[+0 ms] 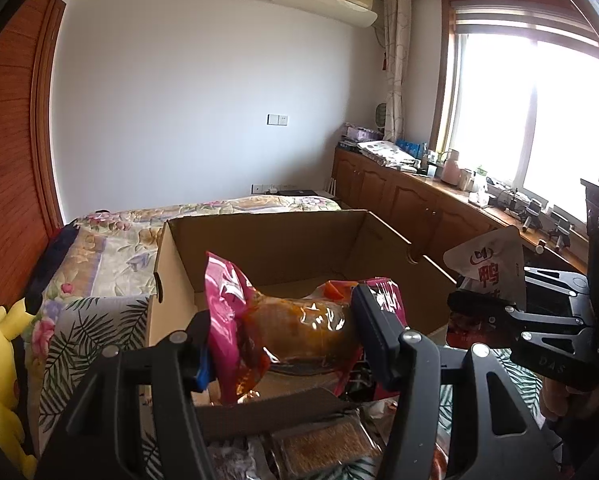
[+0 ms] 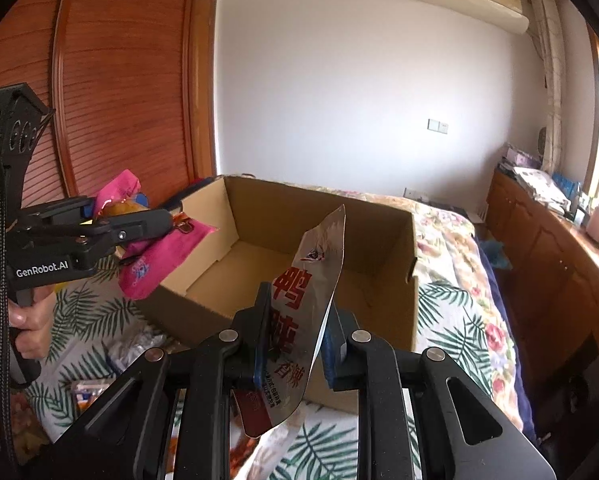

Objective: Organize snacks
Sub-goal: 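Carry both snacks over the cardboard box and open both tools to drop them inside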

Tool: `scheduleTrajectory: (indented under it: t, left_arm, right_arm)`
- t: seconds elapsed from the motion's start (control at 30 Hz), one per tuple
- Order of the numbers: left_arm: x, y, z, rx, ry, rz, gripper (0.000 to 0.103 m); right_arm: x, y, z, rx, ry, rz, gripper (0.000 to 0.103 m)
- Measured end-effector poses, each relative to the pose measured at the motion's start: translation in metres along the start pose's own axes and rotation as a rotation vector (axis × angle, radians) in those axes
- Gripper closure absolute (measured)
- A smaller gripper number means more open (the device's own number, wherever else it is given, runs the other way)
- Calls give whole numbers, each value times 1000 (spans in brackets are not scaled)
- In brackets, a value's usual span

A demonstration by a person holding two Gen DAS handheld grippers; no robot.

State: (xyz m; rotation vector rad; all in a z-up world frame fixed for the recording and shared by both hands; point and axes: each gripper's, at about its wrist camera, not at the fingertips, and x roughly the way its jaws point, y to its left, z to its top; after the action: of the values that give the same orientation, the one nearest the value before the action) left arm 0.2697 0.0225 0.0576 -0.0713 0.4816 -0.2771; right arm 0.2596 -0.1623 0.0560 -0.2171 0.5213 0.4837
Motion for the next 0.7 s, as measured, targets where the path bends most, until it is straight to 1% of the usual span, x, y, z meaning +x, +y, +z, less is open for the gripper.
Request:
scheduleTrajectory:
  t: [0.33, 0.7]
  left_arm:
    - [30, 15, 1, -17, 26, 6, 45]
    - [54, 13, -4, -22, 49, 6, 43]
  right_arm:
    - [29, -1, 5, 0, 21, 11, 84]
    - [60, -10, 9, 9, 41, 20, 84]
